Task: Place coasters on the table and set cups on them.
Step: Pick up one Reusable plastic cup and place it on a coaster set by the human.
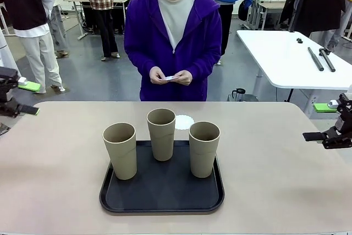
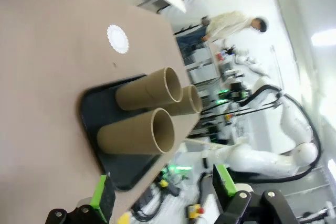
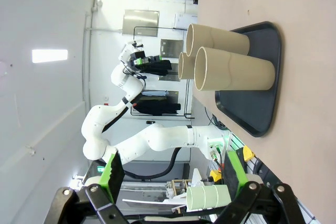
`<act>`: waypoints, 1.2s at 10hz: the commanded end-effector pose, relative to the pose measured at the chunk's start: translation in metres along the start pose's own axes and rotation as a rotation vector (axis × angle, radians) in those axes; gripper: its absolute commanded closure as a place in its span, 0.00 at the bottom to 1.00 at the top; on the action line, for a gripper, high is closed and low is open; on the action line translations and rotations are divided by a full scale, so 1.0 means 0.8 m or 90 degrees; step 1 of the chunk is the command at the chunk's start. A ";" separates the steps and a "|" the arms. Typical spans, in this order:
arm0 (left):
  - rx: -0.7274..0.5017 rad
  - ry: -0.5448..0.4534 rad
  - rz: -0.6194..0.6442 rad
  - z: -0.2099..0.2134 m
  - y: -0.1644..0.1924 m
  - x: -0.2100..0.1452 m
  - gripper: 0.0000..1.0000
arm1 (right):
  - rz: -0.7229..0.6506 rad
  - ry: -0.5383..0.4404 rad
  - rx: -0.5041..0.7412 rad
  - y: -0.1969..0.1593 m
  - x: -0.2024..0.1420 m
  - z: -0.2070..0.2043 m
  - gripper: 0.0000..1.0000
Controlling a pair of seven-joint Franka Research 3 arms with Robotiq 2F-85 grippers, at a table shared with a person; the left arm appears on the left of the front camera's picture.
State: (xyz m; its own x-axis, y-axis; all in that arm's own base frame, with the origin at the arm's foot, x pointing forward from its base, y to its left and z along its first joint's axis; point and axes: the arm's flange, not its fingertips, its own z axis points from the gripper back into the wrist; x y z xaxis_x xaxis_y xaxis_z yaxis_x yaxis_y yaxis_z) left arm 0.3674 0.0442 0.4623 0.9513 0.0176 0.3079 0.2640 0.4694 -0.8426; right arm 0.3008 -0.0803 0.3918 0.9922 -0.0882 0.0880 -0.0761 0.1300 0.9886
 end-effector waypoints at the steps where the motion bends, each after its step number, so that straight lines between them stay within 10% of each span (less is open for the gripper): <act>1: 0.123 0.017 -0.122 -0.020 -0.027 0.033 0.00 | 0.000 0.000 0.004 0.001 0.000 0.000 0.00; 7: 0.430 0.299 -0.565 -0.103 -0.122 0.006 0.00 | 0.000 0.000 0.004 0.001 0.000 0.000 0.00; 10: 0.430 0.264 -0.533 -0.130 -0.122 0.004 0.00 | 0.000 0.000 0.004 0.001 0.000 0.000 0.00; 12: 0.441 0.347 -0.589 -0.120 -0.134 0.004 0.00 | 0.000 0.000 0.004 0.001 0.000 0.000 0.00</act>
State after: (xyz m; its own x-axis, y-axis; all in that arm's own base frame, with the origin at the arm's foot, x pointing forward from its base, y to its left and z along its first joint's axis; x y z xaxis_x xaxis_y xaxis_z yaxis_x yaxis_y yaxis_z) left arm 0.3587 -0.0942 0.5038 0.4503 -0.8346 0.3174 0.8711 0.4887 0.0493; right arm 0.3008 -0.0802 0.3917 0.9923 -0.0882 0.0873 -0.0754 0.1310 0.9885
